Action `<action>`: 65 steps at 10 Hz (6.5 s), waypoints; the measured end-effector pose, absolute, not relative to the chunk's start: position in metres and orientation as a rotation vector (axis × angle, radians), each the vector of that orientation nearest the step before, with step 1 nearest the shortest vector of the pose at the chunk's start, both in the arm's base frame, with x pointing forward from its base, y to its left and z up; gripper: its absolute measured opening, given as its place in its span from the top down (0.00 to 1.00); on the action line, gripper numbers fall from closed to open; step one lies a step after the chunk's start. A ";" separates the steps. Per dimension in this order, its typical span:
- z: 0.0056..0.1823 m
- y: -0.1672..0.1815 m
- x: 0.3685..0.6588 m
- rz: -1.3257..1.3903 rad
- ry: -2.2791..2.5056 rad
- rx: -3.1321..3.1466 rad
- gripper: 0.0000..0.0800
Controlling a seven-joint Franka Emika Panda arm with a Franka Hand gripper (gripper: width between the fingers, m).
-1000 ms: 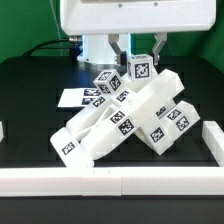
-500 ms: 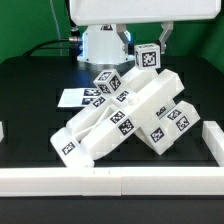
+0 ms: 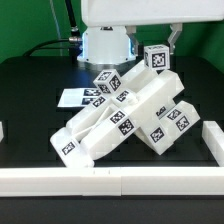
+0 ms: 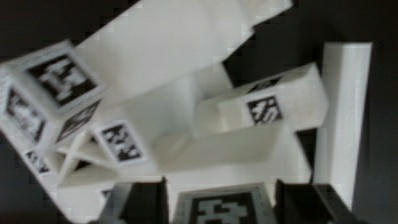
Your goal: Assemble chair
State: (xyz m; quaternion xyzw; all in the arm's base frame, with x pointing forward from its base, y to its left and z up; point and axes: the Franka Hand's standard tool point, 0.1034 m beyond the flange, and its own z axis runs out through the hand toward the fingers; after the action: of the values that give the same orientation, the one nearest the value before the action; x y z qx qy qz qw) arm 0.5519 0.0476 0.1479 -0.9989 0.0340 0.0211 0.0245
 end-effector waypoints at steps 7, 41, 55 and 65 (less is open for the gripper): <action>0.131 0.068 0.546 0.045 0.071 -3.101 0.64; 0.128 0.057 0.560 0.022 0.007 -3.106 0.64; 0.120 0.057 0.563 0.011 0.006 -3.113 0.63; 0.129 0.053 0.586 -0.193 -0.066 -3.116 0.19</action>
Offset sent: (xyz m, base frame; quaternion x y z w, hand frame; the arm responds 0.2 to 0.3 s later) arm -0.0111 0.0130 -0.0124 -0.0098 0.0139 0.0154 0.9997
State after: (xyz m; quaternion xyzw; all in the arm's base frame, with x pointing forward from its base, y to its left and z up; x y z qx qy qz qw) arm 0.5863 0.0525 0.1293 -0.9978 -0.0210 -0.0620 0.0097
